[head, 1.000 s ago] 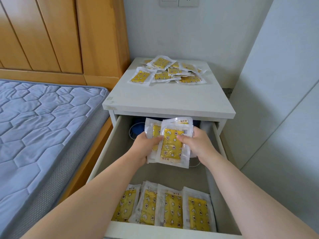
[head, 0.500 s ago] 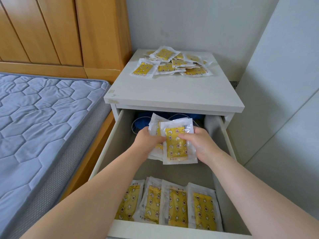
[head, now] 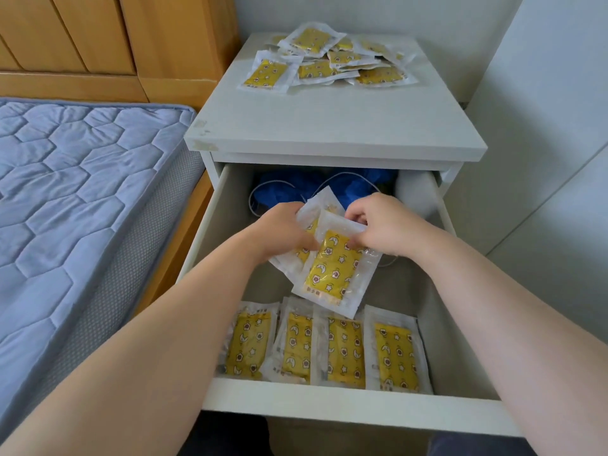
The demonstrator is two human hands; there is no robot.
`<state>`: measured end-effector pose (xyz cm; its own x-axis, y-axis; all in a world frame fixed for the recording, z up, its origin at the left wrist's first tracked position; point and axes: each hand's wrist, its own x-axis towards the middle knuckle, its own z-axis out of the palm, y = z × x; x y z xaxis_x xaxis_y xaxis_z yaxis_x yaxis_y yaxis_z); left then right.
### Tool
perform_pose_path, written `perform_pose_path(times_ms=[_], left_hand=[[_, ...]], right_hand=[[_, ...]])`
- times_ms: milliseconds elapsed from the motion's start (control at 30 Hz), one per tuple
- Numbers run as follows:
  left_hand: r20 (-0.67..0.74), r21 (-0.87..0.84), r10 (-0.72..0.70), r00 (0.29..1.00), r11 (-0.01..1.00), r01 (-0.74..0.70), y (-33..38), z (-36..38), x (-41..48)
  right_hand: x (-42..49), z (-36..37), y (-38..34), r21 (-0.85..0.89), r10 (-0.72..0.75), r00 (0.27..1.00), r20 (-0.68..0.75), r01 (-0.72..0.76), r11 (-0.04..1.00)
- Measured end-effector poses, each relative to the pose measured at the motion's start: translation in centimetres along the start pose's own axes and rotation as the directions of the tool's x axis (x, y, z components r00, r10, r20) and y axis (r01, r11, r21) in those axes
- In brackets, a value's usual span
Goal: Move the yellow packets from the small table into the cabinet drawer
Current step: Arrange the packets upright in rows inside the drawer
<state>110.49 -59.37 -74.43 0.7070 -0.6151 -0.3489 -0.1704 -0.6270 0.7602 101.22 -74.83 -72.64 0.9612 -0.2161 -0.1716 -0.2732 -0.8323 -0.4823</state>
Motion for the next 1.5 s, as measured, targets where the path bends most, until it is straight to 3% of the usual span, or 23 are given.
perform_pose_path(times_ms=[133,233,333,433,533,700,800,867,933,967,1033,1100,1133,1200,1367,1500], left_hand=[[0.079,-0.023,-0.009,0.997,1.000,0.011,-0.7,-0.5,0.2],[-0.054,-0.049,-0.071,0.996,0.996,0.068,-1.1,-0.9,0.7],[-0.180,-0.060,-0.137,0.974,0.990,0.128,-1.1,-1.1,1.0],[-0.158,-0.121,-0.161,0.974,0.982,0.142,-1.2,-0.9,1.2],[-0.113,-0.156,-0.167,0.979,0.976,0.149,-1.3,-0.8,1.2],[0.027,-0.159,-0.192,0.981,0.968,0.194,-1.1,-1.7,0.8],[0.081,-0.116,-0.195,0.977,0.972,0.204,-1.1,-2.3,0.6],[0.102,-0.059,-0.169,0.980,0.983,0.176,-1.1,-2.7,0.4],[0.124,-0.004,-0.144,0.982,0.989,0.146,-1.0,-3.1,0.3],[0.134,0.017,-0.134,0.982,0.991,0.133,-1.0,-3.2,0.2],[0.166,0.032,-0.122,0.979,0.992,0.118,-0.9,-3.2,0.1],[0.204,0.022,-0.116,0.972,0.993,0.114,-0.7,-3.2,0.0],[0.221,0.018,-0.112,0.969,0.994,0.111,-0.7,-3.1,0.0],[0.255,0.015,-0.099,0.962,0.995,0.098,-0.6,-3.1,-0.2],[0.301,0.056,-0.083,0.950,0.996,0.070,-0.5,-3.2,-0.4],[0.279,0.033,-0.141,0.950,0.990,0.137,-0.4,-3.1,-0.4]], right_hand=[[0.4,0.0,1.0,-0.058,0.042,0.998,-0.041,-0.045,0.997],[0.7,-0.4,2.0,-0.061,0.133,0.987,-0.095,-0.139,0.988],[0.6,-0.2,2.1,-0.091,0.178,0.981,0.076,-0.171,0.981],[0.2,2.3,1.2,-0.143,0.219,0.913,0.345,-0.180,0.973],[-0.2,5.7,0.0,-0.417,0.236,0.779,0.581,0.036,0.908],[-0.5,7.0,-1.1,-0.463,0.150,0.768,0.623,0.207,0.862],[-0.5,6.4,-1.1,-0.454,0.182,0.749,0.638,0.174,0.874],[-0.1,5.6,-0.1,-0.453,0.216,0.788,0.576,0.088,0.887],[0.5,4.4,1.1,-0.375,0.204,0.906,0.370,-0.055,0.925],[1.0,3.8,1.5,-0.256,0.193,0.957,0.219,-0.134,0.957],[1.6,3.2,2.1,0.138,0.201,0.980,0.004,-0.200,0.970],[1.7,2.9,1.9,0.520,0.192,0.980,0.060,-0.195,0.832],[1.6,3.0,1.9,0.628,0.164,0.981,0.106,-0.194,0.754],[1.2,3.4,1.7,0.686,0.132,0.979,0.154,-0.202,0.699],[1.3,3.6,1.2,0.599,0.185,0.982,0.046,-0.175,0.781],[0.8,3.7,0.3,0.662,0.184,0.980,0.079,-0.190,0.725]])
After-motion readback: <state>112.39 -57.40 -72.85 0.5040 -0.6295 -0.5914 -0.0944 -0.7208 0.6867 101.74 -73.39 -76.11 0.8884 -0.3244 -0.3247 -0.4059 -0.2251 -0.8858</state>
